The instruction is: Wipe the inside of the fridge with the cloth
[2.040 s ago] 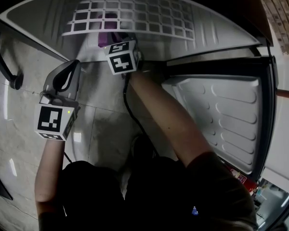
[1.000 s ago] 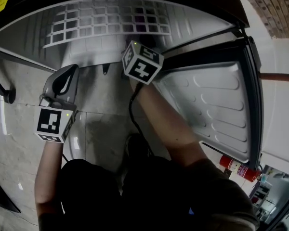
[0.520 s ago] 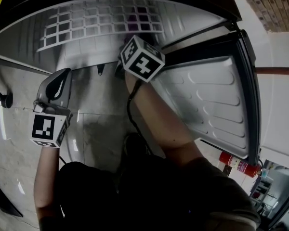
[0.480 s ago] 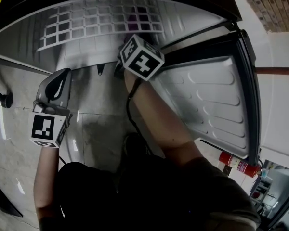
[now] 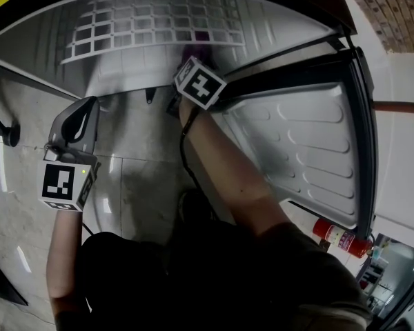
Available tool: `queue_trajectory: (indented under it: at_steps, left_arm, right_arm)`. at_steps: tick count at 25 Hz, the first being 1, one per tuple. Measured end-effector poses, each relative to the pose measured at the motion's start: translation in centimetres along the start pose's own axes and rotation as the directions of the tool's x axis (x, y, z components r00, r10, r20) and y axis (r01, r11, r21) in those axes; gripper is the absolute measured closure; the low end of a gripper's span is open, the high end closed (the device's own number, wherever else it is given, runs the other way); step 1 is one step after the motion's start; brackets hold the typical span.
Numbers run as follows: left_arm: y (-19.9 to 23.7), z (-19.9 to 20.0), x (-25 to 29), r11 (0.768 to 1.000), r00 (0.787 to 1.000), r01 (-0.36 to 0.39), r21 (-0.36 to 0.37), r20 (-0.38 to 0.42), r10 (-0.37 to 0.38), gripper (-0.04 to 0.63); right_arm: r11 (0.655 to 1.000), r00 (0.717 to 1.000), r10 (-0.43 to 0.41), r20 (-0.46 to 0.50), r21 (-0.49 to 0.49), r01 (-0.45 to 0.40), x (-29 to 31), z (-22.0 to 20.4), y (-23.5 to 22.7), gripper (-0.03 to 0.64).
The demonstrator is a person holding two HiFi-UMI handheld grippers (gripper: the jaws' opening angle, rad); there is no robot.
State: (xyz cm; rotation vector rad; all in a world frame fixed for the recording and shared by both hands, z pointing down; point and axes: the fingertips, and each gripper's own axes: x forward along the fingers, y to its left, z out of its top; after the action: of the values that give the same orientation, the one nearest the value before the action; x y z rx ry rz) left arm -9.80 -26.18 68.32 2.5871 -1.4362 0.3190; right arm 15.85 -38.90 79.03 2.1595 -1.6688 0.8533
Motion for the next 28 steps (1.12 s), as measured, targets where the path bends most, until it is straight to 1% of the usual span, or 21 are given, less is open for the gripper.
queue_trajectory:
  at_steps: [5,8,14,18,21,25,28]
  left_arm:
    - [-0.5,-0.2,0.1,1.000,1.000,0.010,0.002,-0.002,-0.010,0.577]
    - [-0.6,0.1,0.2,1.000,1.000,0.017,0.011,0.001,-0.017,0.577]
    - [-1.1,1.0,-0.3,0.998,1.000,0.030,0.047,0.005,-0.030,0.577]
    - [-1.7,3.0,-1.0,0.999,1.000,0.024,0.028,-0.003,-0.024,0.577]
    - [-3.1,5.6,-2.2,1.000,1.000,0.015,-0.006,-0.011,-0.015,0.578]
    - [-4.9,8.9,-3.7,0.999,0.999,0.011,-0.035,-0.036,-0.013,0.577]
    - [-5.8,12.7,-5.3,0.999,0.999,0.018,-0.044,-0.041,-0.019,0.578]
  right_arm:
    - [0.999,0.999,0.031,0.008,-0.008,-0.031,-0.1,-0.3,0.0,0.563]
    - [0.998,0.998,0.067,0.019,-0.013,-0.067,-0.3,-0.2,0.3,0.563]
    - [0.977,0.985,0.169,0.019,-0.137,-0.165,-2.5,-0.3,1.8,0.563]
    - [0.954,0.971,0.239,0.024,-0.194,-0.230,-5.3,0.5,3.7,0.563]
    - [0.925,0.960,0.279,-0.020,-0.264,-0.274,-8.5,0.7,4.8,0.563]
    - [0.874,0.953,0.294,-0.071,-0.384,-0.299,-12.9,2.0,5.7,0.563]
    - [0.858,0.945,0.308,-0.113,-0.396,-0.327,-16.6,3.1,5.8,0.563]
